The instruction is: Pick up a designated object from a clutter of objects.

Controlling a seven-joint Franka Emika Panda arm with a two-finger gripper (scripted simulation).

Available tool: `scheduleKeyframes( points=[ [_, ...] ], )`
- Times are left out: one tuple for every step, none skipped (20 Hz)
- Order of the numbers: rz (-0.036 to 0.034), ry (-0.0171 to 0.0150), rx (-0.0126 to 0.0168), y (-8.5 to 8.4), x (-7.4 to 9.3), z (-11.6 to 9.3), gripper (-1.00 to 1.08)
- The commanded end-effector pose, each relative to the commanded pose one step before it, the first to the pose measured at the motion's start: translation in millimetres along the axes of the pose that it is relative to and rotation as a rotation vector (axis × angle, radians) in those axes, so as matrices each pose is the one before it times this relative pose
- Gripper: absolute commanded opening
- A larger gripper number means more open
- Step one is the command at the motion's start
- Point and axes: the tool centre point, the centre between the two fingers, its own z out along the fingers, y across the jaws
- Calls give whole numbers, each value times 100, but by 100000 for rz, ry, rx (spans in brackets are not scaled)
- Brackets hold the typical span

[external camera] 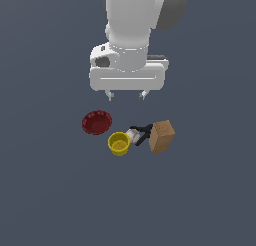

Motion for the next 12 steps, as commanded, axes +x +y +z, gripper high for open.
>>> scheduleKeyframes(
  points=[
    [0, 0, 0, 1, 0, 0, 100],
    [6, 91, -34, 52, 22, -17, 100],
    [21, 233, -84, 161, 76, -32, 100],
    [43, 402, -149, 268, 113, -71, 100],
    [74, 547, -209, 380, 146, -109, 100],
    [116, 632, -253, 476, 158, -149, 100],
    [142, 554, -233, 460, 123, -162, 100],
    [160, 446, -195, 411, 77, -169, 100],
    [156, 301, -137, 323, 33, -153, 100],
    [128, 160, -76, 208, -3, -119, 100],
    [61, 28, -15, 77, -15, -56, 100],
    [-12, -62, 28, -45, -9, 21, 100]
  ],
)
